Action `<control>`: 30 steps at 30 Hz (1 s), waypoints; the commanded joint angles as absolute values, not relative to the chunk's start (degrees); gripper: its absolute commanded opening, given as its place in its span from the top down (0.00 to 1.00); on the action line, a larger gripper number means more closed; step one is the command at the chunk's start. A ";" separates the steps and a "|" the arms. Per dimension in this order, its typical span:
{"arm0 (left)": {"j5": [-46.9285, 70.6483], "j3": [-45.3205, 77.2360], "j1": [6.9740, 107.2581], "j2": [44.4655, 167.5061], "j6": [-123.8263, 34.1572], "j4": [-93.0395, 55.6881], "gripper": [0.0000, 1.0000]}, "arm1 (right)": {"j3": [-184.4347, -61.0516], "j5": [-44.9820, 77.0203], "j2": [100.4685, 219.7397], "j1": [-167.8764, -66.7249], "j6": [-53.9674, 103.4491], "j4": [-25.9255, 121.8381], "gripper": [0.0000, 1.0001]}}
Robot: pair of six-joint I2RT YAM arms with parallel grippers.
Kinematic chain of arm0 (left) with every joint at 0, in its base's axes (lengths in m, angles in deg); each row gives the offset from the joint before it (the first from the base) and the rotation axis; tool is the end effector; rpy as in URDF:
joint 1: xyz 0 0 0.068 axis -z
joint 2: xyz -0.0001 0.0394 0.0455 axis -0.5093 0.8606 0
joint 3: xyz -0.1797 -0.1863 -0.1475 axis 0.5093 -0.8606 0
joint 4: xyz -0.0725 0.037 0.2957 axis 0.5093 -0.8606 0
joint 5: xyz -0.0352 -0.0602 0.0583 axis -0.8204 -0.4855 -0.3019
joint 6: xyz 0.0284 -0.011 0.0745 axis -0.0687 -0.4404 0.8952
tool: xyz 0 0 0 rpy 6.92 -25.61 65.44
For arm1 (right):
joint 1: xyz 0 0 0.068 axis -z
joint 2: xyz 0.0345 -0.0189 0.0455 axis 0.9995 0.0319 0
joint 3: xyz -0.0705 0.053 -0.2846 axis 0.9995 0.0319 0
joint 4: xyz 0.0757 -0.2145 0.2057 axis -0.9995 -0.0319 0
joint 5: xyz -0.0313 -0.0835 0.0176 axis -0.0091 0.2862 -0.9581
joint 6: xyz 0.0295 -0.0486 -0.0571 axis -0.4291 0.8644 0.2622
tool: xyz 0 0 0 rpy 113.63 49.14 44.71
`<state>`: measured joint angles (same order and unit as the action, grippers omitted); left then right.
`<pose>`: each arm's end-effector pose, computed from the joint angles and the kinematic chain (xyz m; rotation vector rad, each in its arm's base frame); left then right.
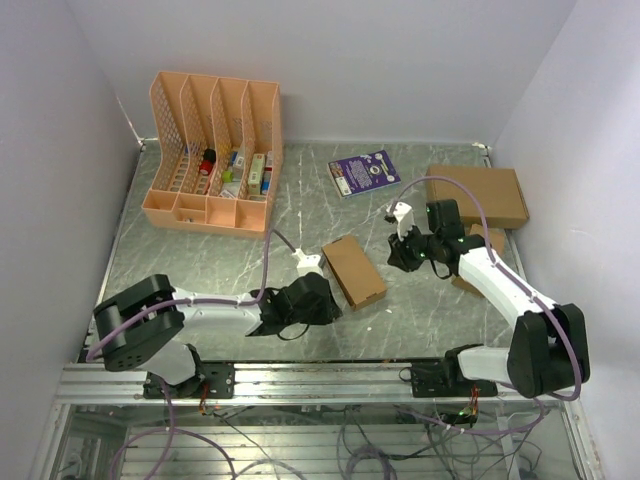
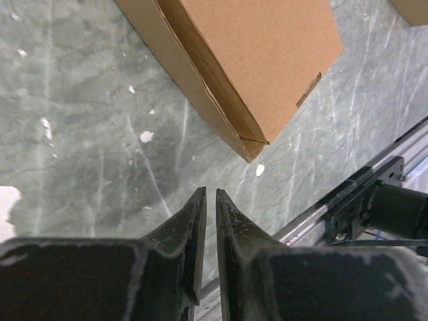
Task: Fold the paper box
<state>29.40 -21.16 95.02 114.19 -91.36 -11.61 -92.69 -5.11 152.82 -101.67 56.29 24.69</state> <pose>0.1556 -0.2988 0.1313 0.0404 2.4311 -0.9122 0.2921 0.1045 0.1998 -0.9811 2.1881 0.5293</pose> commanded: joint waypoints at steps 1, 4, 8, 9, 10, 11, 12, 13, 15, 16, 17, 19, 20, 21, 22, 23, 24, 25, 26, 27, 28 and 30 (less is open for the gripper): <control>33.45 -23.12 97.42 116.41 -100.45 -3.68 0.79 | -90.87 -3.29 151.37 -101.42 58.56 23.78 0.79; 35.57 -23.18 98.82 117.79 -102.99 -3.10 0.79 | -90.71 -5.03 151.72 -101.53 61.03 21.98 0.80; 38.32 -18.73 99.50 120.17 -104.31 -10.87 0.82 | -90.65 -5.85 152.83 -101.49 62.92 19.98 0.83; 38.80 -17.67 99.52 120.83 -104.43 -12.41 0.83 | -90.61 -6.58 153.18 -101.49 63.52 19.48 0.84; 39.26 -16.83 99.53 121.55 -104.59 -13.52 0.83 | -90.49 -7.14 153.62 -101.52 64.22 19.07 0.85; 39.49 -16.17 99.54 121.90 -104.80 -14.31 0.83 | -90.34 -7.40 153.90 -101.53 64.63 18.83 0.86; 39.61 -15.61 99.61 122.43 -104.95 -14.77 0.83 | -90.11 -7.59 154.13 -101.53 65.10 18.55 0.86; 39.71 -14.97 99.58 122.96 -105.21 -15.18 0.83 | -89.98 -7.81 154.29 -101.59 65.65 18.31 0.87; 39.68 -14.13 99.58 123.64 -105.78 -15.92 0.83 | -89.18 -8.34 154.37 -101.55 66.53 18.50 0.88; 39.64 -13.73 99.57 123.99 -106.15 -16.35 0.84 | -88.65 -8.38 154.21 -101.55 66.91 18.70 0.88; 39.59 -13.54 99.56 124.28 -106.53 -16.68 0.84 | -88.22 -8.58 153.91 -101.53 67.63 18.87 0.89; 39.46 -13.29 99.55 124.68 -107.28 -16.64 0.84 | -87.05 -9.32 153.29 -101.54 69.06 19.28 0.90; 39.46 -13.20 99.60 124.90 -107.60 -16.65 0.84 | -86.57 -9.75 153.00 -101.59 69.70 19.48 0.91; 39.45 -13.09 99.61 125.08 -107.88 -16.57 0.84 | -86.03 -9.92 152.90 -101.62 70.17 19.61 0.91; 39.50 -12.90 99.61 125.21 -108.07 -16.64 0.84 | -85.84 -9.98 152.93 -101.74 70.30 19.75 0.91; 39.61 -12.62 99.60 125.46 -108.21 -16.79 0.84 | -85.74 -9.90 153.13 -101.90 70.23 19.98 0.92; 39.70 -12.12 99.57 125.76 -108.22 -17.01 0.84 | -85.63 -9.48 153.42 -102.03 69.96 20.17 0.92; 39.86 -11.67 99.59 125.98 -108.23 -17.39 0.84 | -85.61 -8.96 153.79 -102.31 69.82 20.41 0.93; 40.08 -11.13 99.55 126.31 -108.08 -17.86 0.83 | -85.61 -8.49 154.22 -102.71 69.65 20.55 0.93; 40.26 -10.65 99.58 126.48 -107.99 -18.35 0.84 | -85.61 -8.09 154.60 -102.94 69.43 20.72 0.93; 40.44 -10.22 99.60 126.67 -107.90 -18.72 0.83 | -85.61 -7.81 154.87 -103.30 69.22 20.88 0.93; 40.82 -9.54 99.61 126.96 -107.64 -19.65 0.84 | -85.61 -7.33 155.17 -103.99 68.82 21.16 0.94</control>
<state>38.16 -12.27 99.24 126.17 -107.27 -17.62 -85.85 -8.24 154.11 -102.76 68.72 20.02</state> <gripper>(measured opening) 0.166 0.068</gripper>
